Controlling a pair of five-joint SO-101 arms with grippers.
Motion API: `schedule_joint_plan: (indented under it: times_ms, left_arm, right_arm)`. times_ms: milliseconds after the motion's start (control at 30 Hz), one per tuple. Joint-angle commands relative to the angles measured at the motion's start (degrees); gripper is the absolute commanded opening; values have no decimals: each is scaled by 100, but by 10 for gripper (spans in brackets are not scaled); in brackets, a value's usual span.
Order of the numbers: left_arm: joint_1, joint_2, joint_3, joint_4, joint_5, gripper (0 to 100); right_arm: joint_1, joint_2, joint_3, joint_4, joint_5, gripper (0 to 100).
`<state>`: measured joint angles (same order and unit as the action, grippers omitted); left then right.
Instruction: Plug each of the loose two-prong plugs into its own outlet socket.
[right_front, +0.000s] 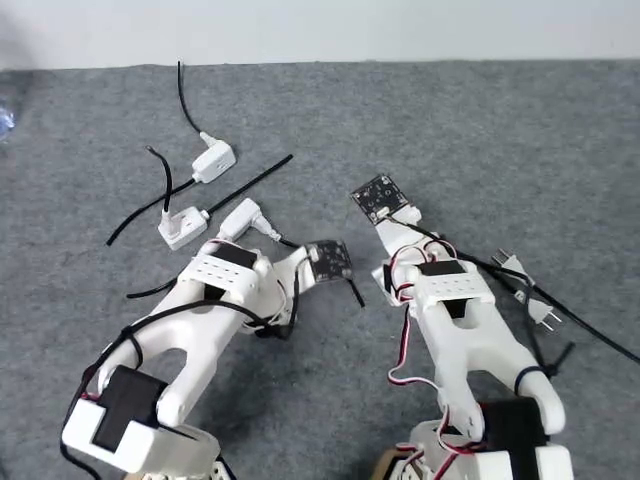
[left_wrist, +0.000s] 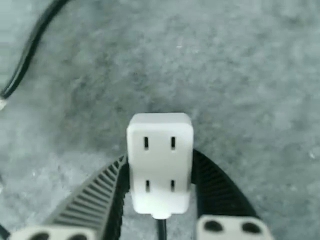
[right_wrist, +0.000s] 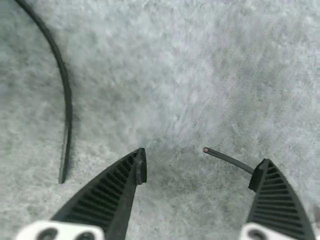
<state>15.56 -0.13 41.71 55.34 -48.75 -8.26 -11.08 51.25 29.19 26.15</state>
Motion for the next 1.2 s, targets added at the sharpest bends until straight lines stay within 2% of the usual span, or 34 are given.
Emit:
schedule_joint_plan:
  times_ms: [0, 167, 433, 600, 700, 933, 1167]
  left_arm:
    - [18, -44, -57, 308, -607, 15]
    - [193, -62, -119, 835, -1213, 12]
    - [1002, -158, -84, 1037, -1231, 12]
    - [1178, -782, -92, 993, -932, 12]
    - [1169, -993, 40, 703, -905, 12]
    - [1178, -440, 330, -176, -879, 12]
    - [1178, -132, -127, -193, 26, 16]
  right_arm:
    - [171, -224, -9, -101, 35, 318]
    - [409, -233, -44, -127, 26, 318]
    - [479, -233, -44, -127, 18, 318]
    - [479, -233, -53, -136, 18, 318]
    - [479, -233, -53, -136, 18, 318]
    - [453, -233, -53, -136, 18, 318]
    - [453, -233, -53, -136, 18, 318]
